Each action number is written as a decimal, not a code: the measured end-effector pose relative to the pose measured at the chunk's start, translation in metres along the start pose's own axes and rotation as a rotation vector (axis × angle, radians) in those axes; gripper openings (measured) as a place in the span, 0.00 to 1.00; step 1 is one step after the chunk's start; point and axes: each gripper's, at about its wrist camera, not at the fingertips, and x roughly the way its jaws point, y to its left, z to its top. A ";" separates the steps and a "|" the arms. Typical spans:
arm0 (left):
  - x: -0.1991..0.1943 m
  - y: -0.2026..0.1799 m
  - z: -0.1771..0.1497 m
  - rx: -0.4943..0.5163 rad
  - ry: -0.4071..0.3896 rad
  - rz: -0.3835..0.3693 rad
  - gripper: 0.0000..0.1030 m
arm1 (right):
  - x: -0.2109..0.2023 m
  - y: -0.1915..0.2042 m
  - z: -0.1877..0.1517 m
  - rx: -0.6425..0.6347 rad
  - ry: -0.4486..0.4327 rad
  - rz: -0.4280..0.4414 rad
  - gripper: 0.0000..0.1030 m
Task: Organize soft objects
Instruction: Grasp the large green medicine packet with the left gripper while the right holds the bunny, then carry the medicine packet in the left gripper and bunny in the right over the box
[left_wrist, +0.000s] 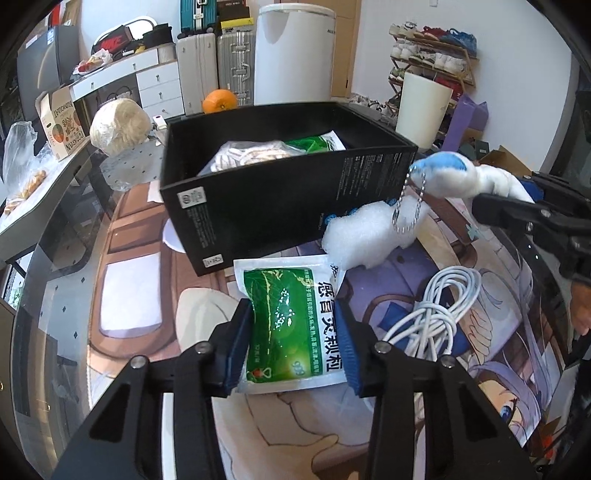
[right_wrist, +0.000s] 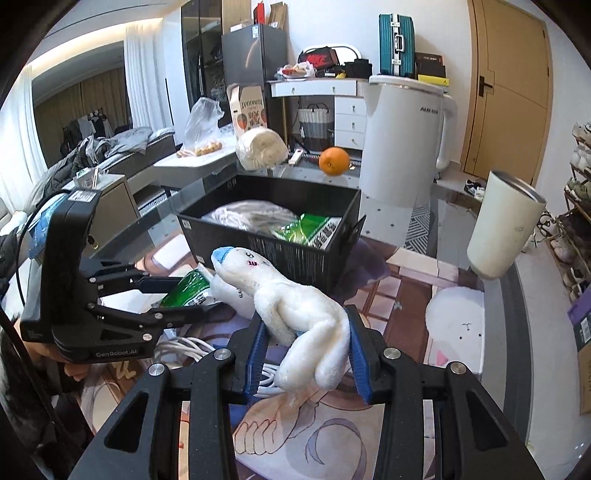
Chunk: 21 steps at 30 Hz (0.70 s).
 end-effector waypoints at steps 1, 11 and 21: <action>-0.003 0.001 -0.001 -0.002 -0.010 0.000 0.41 | -0.002 0.000 0.001 0.001 -0.008 0.003 0.39; -0.030 0.013 0.001 -0.052 -0.083 0.030 0.41 | -0.011 -0.002 0.007 0.042 -0.061 0.006 0.39; -0.058 0.025 0.021 -0.083 -0.178 0.029 0.41 | -0.024 -0.002 0.025 0.075 -0.125 -0.023 0.39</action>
